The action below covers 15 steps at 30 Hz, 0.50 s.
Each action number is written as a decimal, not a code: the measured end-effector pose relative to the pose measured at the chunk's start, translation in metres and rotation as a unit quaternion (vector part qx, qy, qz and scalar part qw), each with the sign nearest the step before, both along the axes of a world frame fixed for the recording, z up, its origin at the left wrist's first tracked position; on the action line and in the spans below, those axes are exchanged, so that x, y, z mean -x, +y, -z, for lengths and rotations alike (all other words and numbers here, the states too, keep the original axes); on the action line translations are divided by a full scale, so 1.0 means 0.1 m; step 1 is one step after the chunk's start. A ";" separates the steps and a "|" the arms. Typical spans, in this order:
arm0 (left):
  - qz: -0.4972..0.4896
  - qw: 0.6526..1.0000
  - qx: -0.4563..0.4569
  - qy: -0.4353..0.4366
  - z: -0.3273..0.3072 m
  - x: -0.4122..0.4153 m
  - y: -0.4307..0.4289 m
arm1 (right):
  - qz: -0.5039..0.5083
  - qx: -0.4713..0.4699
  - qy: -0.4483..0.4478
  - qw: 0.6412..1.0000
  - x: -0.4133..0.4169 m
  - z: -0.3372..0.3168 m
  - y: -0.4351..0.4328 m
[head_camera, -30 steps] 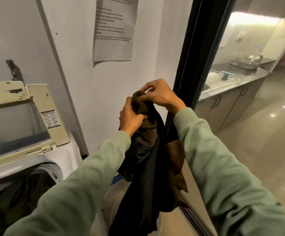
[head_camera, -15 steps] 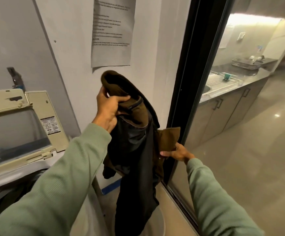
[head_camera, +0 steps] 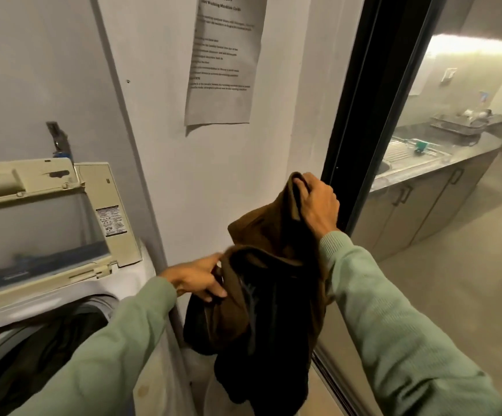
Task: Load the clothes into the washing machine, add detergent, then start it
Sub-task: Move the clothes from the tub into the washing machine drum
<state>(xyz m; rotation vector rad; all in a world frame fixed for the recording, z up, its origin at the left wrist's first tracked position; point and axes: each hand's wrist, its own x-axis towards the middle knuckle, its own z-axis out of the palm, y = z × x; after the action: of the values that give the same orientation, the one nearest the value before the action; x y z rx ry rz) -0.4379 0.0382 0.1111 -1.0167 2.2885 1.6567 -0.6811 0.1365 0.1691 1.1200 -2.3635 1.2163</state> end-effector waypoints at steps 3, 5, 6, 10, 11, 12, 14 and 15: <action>0.048 0.992 0.111 -0.023 -0.10 0.15 0.00 | -0.140 0.013 -0.040 0.989 -0.14 -0.15 -0.13; 0.000 0.986 0.139 0.089 -0.24 0.33 0.02 | -0.250 -0.013 -0.051 0.967 -0.28 -0.20 -0.20; 0.003 0.979 0.151 0.137 -0.29 0.43 0.04 | -0.289 -0.040 -0.040 0.956 -0.39 -0.21 -0.23; -0.082 0.945 0.219 0.227 -0.28 0.66 0.14 | -0.306 -0.003 -0.038 0.951 -0.63 -0.25 -0.25; -0.158 0.931 0.206 0.258 -0.25 0.68 0.12 | -0.294 0.024 -0.059 0.954 -0.60 -0.28 -0.23; -0.221 0.911 0.184 0.296 -0.26 0.70 0.11 | -0.285 0.040 -0.082 0.954 -0.57 -0.32 -0.20; -0.311 0.875 0.134 0.346 -0.31 0.74 0.06 | -0.272 0.032 -0.116 0.955 -0.47 -0.31 -0.10; -0.330 0.868 0.117 0.353 -0.36 0.77 0.07 | -0.264 0.006 -0.123 0.957 -0.43 -0.28 -0.04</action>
<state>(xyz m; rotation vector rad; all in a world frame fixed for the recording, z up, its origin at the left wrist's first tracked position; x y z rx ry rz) -0.5153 0.0449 0.1473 -1.5944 2.8413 2.3683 -0.6379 0.1326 0.1970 1.7638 -2.2923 1.6164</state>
